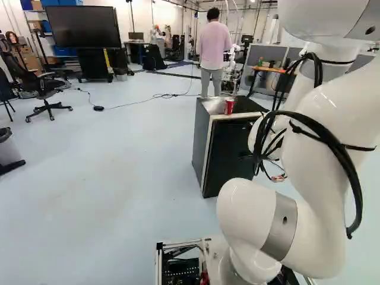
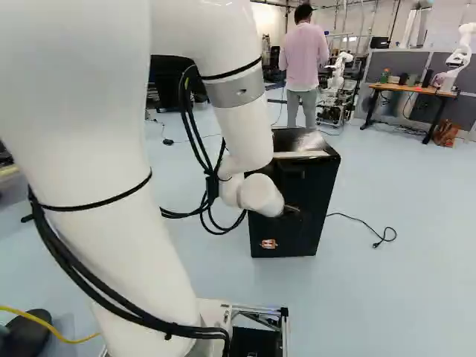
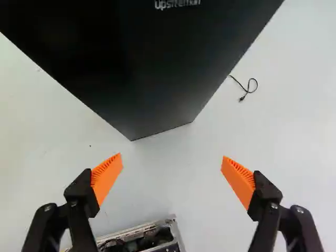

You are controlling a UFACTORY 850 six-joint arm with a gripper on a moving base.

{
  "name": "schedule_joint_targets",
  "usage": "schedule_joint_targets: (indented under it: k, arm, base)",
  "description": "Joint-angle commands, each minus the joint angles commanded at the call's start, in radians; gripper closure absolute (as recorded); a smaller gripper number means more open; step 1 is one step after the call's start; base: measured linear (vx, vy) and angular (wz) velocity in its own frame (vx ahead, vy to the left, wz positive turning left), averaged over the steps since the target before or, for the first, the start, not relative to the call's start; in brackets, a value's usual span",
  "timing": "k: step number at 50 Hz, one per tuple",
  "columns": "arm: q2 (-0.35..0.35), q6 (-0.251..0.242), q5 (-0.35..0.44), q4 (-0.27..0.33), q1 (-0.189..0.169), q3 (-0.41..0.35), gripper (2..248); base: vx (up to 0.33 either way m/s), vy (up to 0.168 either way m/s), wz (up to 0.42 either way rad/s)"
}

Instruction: Grab a drink from the fridge

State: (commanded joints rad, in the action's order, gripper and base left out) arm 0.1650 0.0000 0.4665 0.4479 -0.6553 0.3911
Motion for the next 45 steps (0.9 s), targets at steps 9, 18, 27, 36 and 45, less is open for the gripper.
schedule_joint_targets:
  k: [9,18,27,36,45]
  arm:
    - [0.035,0.000,0.059,0.000,0.044,0.018,3]
    - [0.046,0.000,0.118,0.000,0.085,0.026,3]
    - [0.051,0.000,0.169,0.000,0.124,0.032,3]
    - [0.057,0.000,0.195,0.000,0.160,0.039,3]
    - [0.064,0.000,0.199,0.000,0.179,0.048,3]
  base:
    - [0.000,0.000,0.000]
    - [0.000,0.000,0.000]
    - [0.000,0.000,0.000]
    - [0.000,0.000,0.000]
    - [0.000,0.000,0.000]
